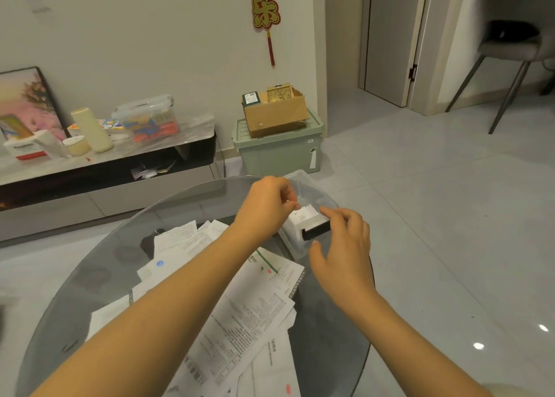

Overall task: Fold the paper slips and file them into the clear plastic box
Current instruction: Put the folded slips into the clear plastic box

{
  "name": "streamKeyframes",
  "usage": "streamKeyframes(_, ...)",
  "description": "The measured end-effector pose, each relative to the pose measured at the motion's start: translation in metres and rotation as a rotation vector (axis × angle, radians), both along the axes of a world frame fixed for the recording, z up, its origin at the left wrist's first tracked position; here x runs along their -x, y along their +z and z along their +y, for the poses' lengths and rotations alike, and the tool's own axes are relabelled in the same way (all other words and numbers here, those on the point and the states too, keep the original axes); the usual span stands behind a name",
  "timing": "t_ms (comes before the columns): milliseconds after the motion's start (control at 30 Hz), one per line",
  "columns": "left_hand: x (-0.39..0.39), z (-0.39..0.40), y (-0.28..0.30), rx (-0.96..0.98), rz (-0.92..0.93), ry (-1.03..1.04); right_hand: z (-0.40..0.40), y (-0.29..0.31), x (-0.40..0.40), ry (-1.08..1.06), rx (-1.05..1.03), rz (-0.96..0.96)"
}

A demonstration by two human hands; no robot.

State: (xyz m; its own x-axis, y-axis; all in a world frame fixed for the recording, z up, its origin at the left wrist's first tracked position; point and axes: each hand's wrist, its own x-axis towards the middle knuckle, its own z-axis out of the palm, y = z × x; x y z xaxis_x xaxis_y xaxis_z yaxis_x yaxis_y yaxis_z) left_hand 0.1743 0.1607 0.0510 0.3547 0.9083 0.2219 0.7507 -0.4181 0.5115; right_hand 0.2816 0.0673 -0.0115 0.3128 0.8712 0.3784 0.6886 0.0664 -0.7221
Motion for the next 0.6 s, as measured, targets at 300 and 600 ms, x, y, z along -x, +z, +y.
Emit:
streamKeyframes(300, 0.066, -0.115, -0.012, 0.031, -0.050, 0.178, -0.036, -0.008, 0.040, 0.193, 0.026, 0.010)
streamKeyframes(600, 0.109, -0.167, -0.064, 0.116, 0.003, 0.297, -0.055, -0.033, 0.062, 0.388, 0.160, -0.196)
